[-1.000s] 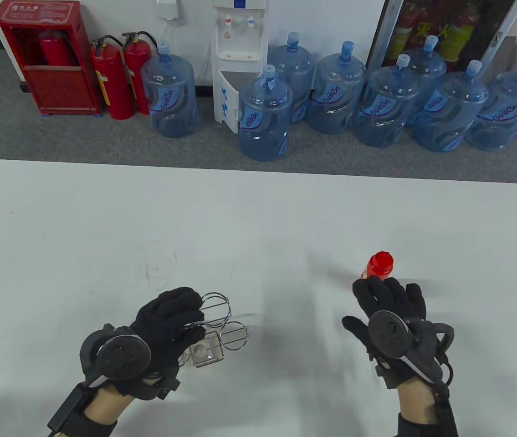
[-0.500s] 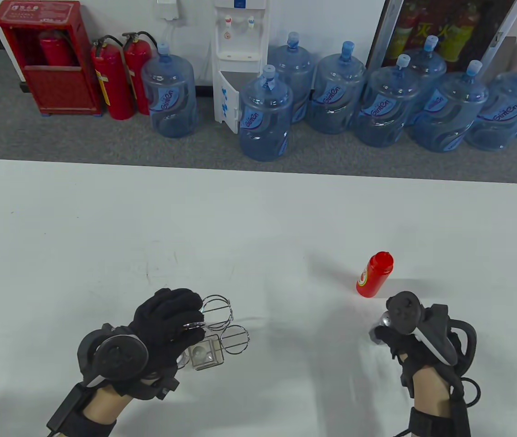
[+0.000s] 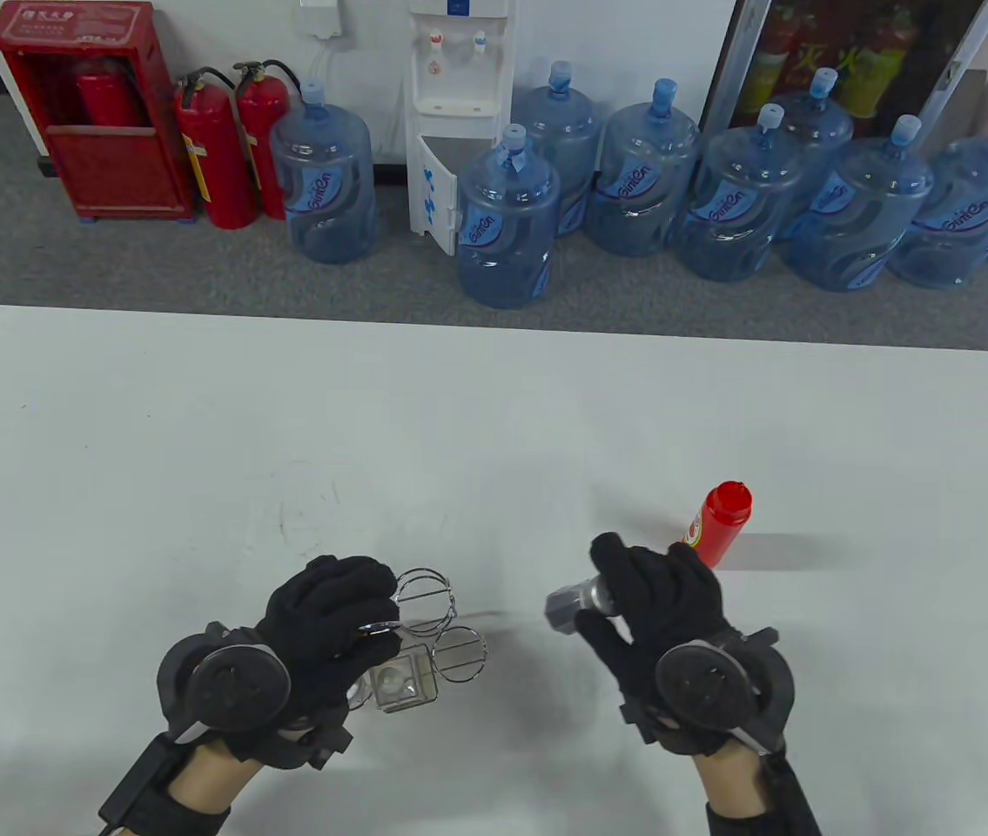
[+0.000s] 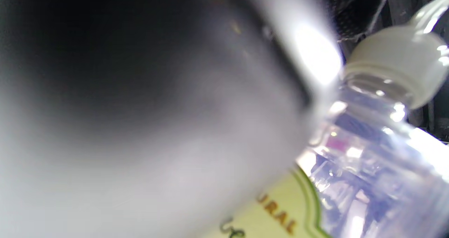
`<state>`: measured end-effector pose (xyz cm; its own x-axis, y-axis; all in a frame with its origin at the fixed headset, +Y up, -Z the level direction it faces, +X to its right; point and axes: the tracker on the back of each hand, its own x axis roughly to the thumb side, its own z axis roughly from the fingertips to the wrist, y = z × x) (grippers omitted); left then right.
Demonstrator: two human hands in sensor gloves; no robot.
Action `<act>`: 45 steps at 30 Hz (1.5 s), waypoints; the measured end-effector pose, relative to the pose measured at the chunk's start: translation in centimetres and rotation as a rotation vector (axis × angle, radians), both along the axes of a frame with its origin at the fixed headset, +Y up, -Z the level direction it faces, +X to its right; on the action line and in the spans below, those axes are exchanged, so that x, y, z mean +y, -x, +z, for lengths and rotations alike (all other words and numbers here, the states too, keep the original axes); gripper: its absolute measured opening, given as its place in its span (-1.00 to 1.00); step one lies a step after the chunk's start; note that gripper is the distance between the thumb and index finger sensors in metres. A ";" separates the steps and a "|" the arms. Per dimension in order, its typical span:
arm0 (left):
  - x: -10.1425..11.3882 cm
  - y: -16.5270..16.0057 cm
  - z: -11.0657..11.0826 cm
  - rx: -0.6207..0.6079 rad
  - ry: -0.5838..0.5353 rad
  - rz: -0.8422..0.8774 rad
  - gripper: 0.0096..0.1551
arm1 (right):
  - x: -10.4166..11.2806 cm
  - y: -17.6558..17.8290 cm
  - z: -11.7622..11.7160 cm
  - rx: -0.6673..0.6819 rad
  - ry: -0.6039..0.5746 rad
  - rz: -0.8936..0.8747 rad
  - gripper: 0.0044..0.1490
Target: Hold seasoning rack and insert seasoning bottles through ring holders
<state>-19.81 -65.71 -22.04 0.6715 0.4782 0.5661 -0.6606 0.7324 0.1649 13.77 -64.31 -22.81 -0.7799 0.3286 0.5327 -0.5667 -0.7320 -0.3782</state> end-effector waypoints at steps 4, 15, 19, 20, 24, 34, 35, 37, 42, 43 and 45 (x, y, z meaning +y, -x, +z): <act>-0.1 -0.2 0.1 0.001 -0.004 0.001 -0.64 | -0.9 3.9 2.0 0.089 -0.083 0.020 -0.03; -0.3 -0.7 0.4 -0.022 -0.017 -0.007 -0.65 | -3.7 7.1 2.4 0.101 -0.131 0.168 -0.05; -0.1 -0.8 0.6 -0.019 -0.030 -0.016 -0.64 | -4.1 7.6 2.3 0.117 -0.059 0.211 0.10; -0.1 -0.8 0.6 -0.018 -0.033 -0.020 -0.64 | -4.0 7.4 2.3 0.122 -0.050 0.206 0.12; -0.1 -0.8 0.7 -0.021 -0.038 -0.025 -0.64 | -2.5 5.7 1.9 0.080 -0.073 0.188 0.16; -0.1 -0.5 0.8 -0.001 -0.036 -0.009 -0.64 | 2.2 -4.5 -6.2 -0.281 0.058 0.075 0.20; -0.1 -0.5 0.8 -0.010 -0.043 -0.002 -0.64 | 2.5 -5.9 -7.3 -0.339 0.054 0.053 0.22; -0.1 -0.4 0.8 -0.011 -0.043 0.003 -0.64 | 2.5 -7.9 -9.2 -0.426 0.111 0.002 0.22; -0.1 -0.3 0.8 -0.013 -0.043 0.015 -0.64 | 0.2 -12.1 -12.5 -0.582 0.292 -0.035 0.31; -0.1 -0.3 0.8 -0.013 -0.044 0.014 -0.64 | -0.4 -12.6 -12.8 -0.587 0.337 -0.056 0.32; -0.1 -0.3 0.8 -0.012 -0.045 0.011 -0.64 | -1.8 -13.2 -13.1 -0.591 0.395 -0.071 0.33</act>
<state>-19.48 -65.79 -21.24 0.6596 0.4589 0.5952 -0.6704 0.7174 0.1898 26.96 -66.12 -35.92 -0.8709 0.4705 -0.1419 -0.4001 -0.8465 -0.3512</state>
